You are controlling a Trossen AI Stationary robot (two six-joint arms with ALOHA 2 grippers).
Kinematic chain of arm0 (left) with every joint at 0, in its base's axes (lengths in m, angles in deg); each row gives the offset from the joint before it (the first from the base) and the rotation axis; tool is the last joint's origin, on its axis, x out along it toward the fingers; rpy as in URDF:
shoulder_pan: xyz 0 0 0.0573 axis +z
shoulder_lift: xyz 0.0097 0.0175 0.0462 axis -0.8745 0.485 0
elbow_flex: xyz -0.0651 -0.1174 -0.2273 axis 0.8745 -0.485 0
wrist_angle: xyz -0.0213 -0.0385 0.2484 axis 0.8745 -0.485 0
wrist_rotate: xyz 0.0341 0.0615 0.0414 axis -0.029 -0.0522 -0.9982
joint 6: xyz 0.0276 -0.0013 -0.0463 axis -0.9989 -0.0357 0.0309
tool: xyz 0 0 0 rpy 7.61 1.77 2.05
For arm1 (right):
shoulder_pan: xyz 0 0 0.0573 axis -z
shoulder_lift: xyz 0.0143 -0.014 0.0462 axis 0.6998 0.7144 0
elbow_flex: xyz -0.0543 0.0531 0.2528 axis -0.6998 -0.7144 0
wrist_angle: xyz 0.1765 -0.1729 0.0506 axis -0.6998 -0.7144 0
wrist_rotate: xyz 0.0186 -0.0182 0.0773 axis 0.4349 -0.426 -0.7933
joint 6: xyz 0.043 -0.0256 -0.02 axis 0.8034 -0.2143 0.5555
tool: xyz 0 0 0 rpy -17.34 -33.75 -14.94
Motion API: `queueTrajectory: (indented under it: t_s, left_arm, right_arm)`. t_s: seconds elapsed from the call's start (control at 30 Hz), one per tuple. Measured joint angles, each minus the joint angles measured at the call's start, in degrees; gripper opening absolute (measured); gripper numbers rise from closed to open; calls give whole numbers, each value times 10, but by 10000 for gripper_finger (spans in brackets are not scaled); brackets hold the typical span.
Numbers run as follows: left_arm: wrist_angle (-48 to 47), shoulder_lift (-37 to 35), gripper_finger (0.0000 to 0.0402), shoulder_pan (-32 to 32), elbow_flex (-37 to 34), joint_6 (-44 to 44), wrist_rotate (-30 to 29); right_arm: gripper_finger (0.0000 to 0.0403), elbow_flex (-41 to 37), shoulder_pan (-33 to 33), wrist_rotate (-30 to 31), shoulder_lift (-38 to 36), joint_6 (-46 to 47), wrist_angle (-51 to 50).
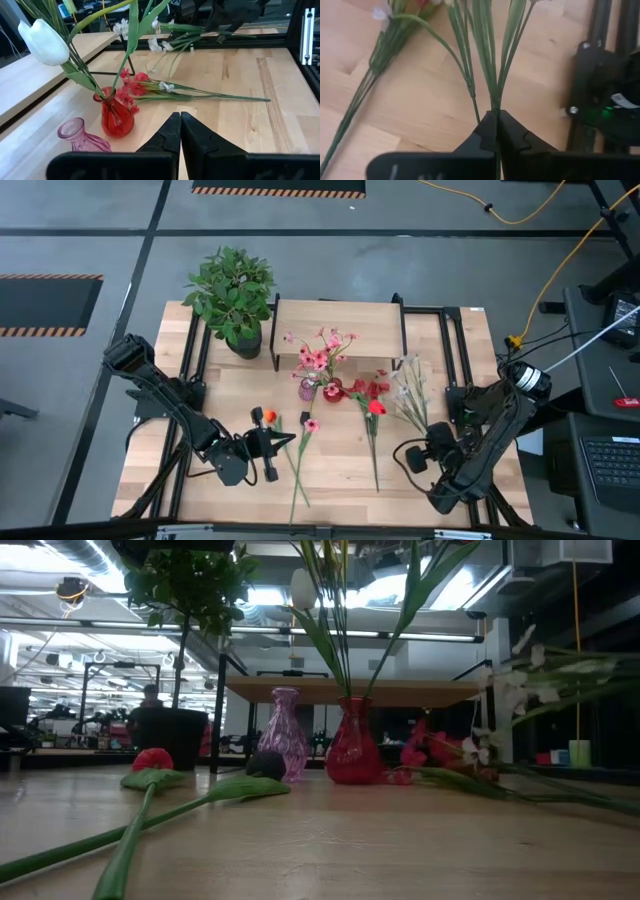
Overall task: Pick and place flowers into a vace then onto a shelf
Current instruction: Put the white flowers into the purple vase
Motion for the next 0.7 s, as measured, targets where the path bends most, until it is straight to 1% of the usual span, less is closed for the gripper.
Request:
queueTrajectory:
  t_s: [0.07,0.33,0.53,0.7]
  left_arm:
    - [0,0,7,0,0,0,0]
    - [0,0,2,0,0,-1,0]
    - [0,0,5,0,0,-1,0]
    - [0,0,2,0,0,-1,0]
  right_arm:
    - [0,12,-3,-2,-4,0,-13]
    - [0,33,-18,3,-20,-18,-10]
    - [0,42,-31,96,-20,-20,-10]
    - [0,57,-31,140,-20,-52,-10]
